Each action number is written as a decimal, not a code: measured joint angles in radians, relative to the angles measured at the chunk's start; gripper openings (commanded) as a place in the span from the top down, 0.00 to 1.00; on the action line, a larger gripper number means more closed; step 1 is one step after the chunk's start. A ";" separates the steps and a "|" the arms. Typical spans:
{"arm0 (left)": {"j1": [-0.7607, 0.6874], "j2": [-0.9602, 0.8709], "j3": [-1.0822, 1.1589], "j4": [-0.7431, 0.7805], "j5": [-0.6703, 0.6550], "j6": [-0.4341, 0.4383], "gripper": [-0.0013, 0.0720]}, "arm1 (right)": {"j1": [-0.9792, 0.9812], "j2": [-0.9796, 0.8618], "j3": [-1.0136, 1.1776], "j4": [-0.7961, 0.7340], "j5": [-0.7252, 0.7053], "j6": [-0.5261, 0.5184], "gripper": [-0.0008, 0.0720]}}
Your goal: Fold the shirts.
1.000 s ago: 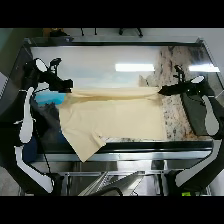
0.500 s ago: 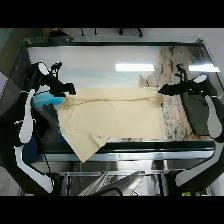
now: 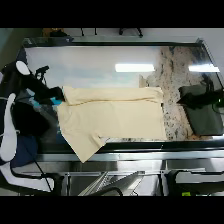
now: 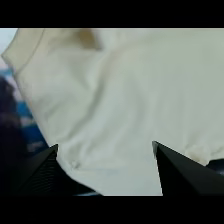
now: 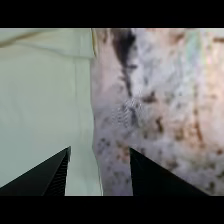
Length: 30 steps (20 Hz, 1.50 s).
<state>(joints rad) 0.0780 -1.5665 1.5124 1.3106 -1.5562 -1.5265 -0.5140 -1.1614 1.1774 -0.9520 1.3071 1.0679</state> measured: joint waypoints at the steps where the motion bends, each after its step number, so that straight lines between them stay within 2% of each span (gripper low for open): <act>1: 0.010 0.057 -0.092 -0.002 0.001 0.000 0.08 | -0.008 0.019 -0.071 0.000 0.000 0.002 0.39; 6: 0.050 0.299 -0.518 -0.007 0.063 0.013 0.08 | 0.024 0.048 -0.338 0.020 -0.048 -0.030 0.39; 12: 0.062 0.491 -0.866 -0.084 0.229 0.016 0.08 | 0.149 0.054 -0.455 0.067 -0.089 -0.047 0.39; 18: 0.046 0.535 -1.060 -0.240 0.396 0.072 0.08 | 0.206 0.052 -0.473 0.079 -0.114 -0.051 0.39; 23: -0.056 0.542 -1.098 -0.330 0.550 0.100 0.08 | 0.212 0.051 -0.476 0.086 -0.118 -0.051 0.39; 24: -0.072 0.542 -1.092 -0.332 0.571 0.103 0.32 | 0.212 0.051 -0.476 0.086 -0.118 -0.051 0.39; 25: -0.085 0.541 -1.085 -0.327 0.595 0.107 0.69 | 0.212 0.051 -0.476 0.087 -0.117 -0.051 0.39; 26: -0.094 0.538 -1.074 -0.316 0.612 0.109 0.95 | 0.211 0.051 -0.475 0.088 -0.114 -0.051 0.39; 30: -0.111 0.541 -1.008 -0.328 0.603 0.121 0.96 | 0.211 0.051 -0.468 0.085 -0.109 -0.051 0.40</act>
<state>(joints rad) -0.0326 -1.0252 0.5045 0.9821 -0.9531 -1.4055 -0.3031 -1.1099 0.7094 -0.8665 1.1980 1.0172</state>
